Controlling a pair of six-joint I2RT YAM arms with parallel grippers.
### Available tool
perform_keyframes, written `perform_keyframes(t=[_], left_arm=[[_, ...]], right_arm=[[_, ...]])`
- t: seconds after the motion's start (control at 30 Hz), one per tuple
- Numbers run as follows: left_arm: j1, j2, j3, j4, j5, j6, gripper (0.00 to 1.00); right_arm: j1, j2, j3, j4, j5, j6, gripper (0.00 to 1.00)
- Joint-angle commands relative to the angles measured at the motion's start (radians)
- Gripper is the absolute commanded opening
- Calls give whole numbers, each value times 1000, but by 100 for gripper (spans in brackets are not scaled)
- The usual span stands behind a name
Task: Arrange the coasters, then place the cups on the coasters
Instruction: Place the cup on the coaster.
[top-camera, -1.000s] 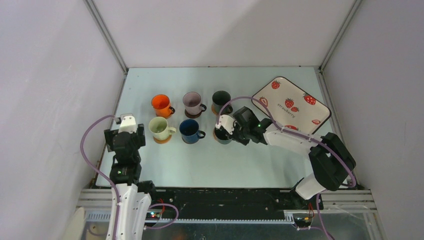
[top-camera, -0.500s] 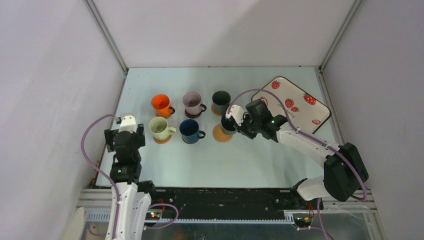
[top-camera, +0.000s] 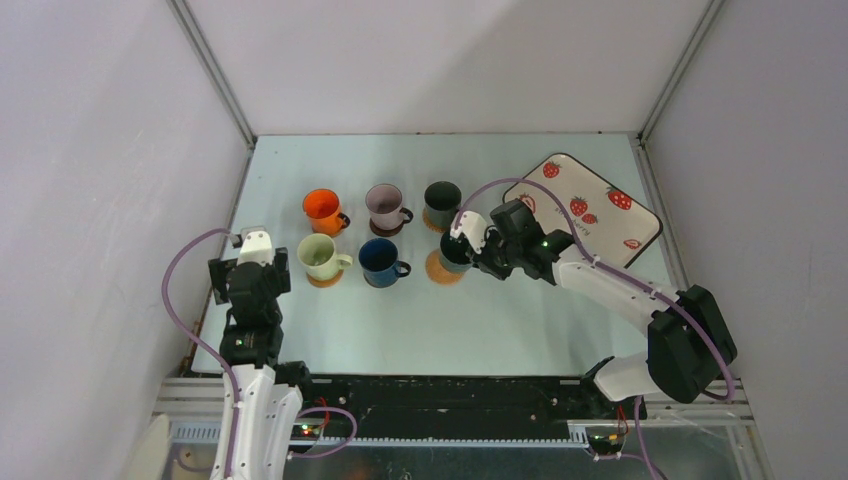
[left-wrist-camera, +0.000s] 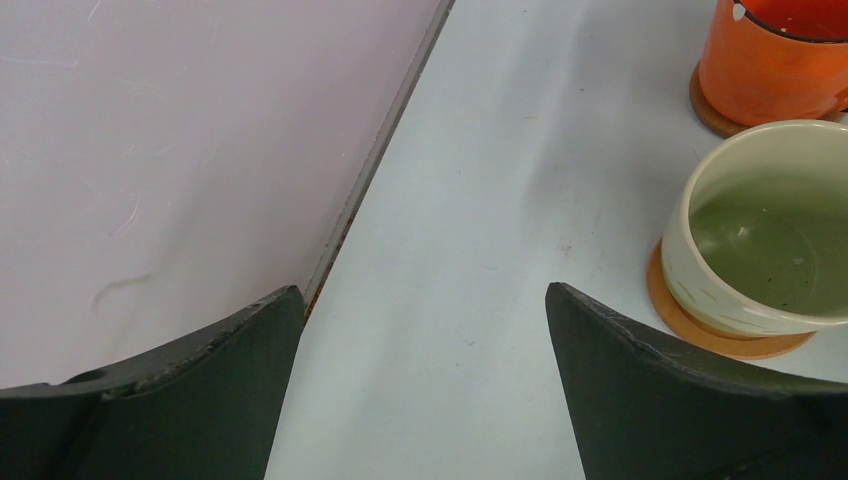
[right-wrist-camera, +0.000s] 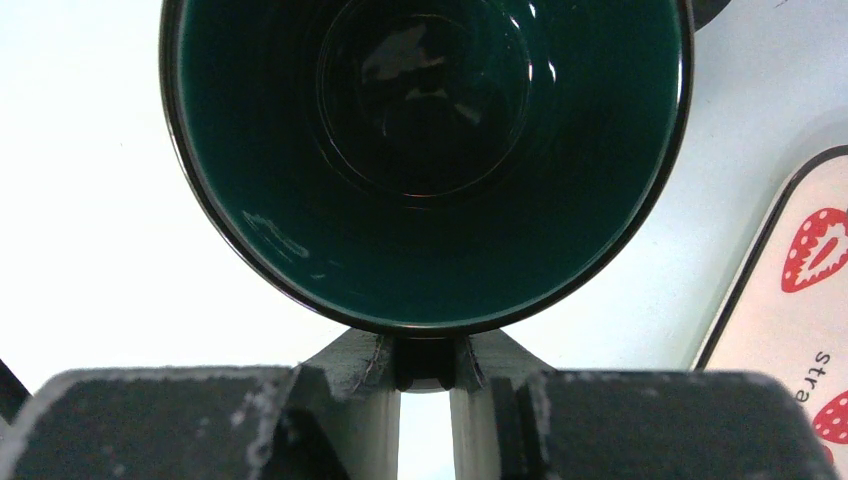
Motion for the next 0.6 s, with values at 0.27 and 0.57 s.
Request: perform_keyframes(t=[0.27,0.57], left_arm=[[6,0,15,34,-1,10,98],[5,4,15,32,9,11,98]], right_arm=[[26,8,19,65,-7,-2,0],[40,27,18,65,6,-11,0]])
